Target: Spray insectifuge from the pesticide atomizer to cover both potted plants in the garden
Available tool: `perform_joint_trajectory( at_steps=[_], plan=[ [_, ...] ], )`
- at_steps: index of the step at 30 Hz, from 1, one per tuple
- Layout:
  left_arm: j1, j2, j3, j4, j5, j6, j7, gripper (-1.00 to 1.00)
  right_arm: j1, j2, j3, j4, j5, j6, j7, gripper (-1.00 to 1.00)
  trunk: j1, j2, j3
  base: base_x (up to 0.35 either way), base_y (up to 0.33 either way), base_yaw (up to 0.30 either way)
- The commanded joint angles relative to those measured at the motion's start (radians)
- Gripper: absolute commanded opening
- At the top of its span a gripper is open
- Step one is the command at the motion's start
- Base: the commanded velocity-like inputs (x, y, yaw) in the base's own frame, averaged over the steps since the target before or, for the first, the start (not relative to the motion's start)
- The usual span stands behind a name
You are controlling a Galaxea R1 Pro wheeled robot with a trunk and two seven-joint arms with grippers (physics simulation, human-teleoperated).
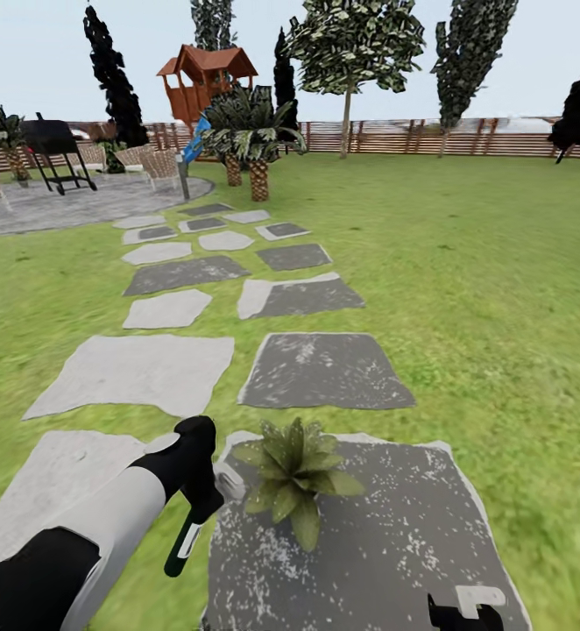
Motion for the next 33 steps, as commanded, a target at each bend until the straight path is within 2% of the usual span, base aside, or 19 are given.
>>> perform_joint_trajectory(
  at_steps=[1,6,13,33],
  plan=[
    [-0.001,0.000,-0.001,-0.002,-0.010,0.008,-0.010,-1.00,0.000,0.000,0.004,0.000,-0.003,-0.003,-0.003,1.00,0.000,0.000,-0.001,-0.003,-0.002,0.276],
    [0.000,-0.001,-0.001,-0.002,-0.008,0.012,-0.010,-1.00,0.000,0.000,0.004,0.000,-0.003,-0.003,-0.003,1.00,0.000,0.000,-0.001,0.010,-0.020,0.129],
    [0.002,-0.002,-0.001,-0.002,-0.001,0.012,-0.010,-1.00,0.000,0.000,0.004,0.000,-0.003,-0.003,-0.003,1.00,0.000,0.000,-0.001,0.109,-0.227,0.037],
    [0.002,-0.002,0.000,-0.002,-0.001,0.012,-0.010,-1.00,0.000,0.000,0.004,0.000,-0.003,-0.003,-0.003,1.00,0.000,0.000,-0.001,0.033,-0.270,0.247]
  ],
)
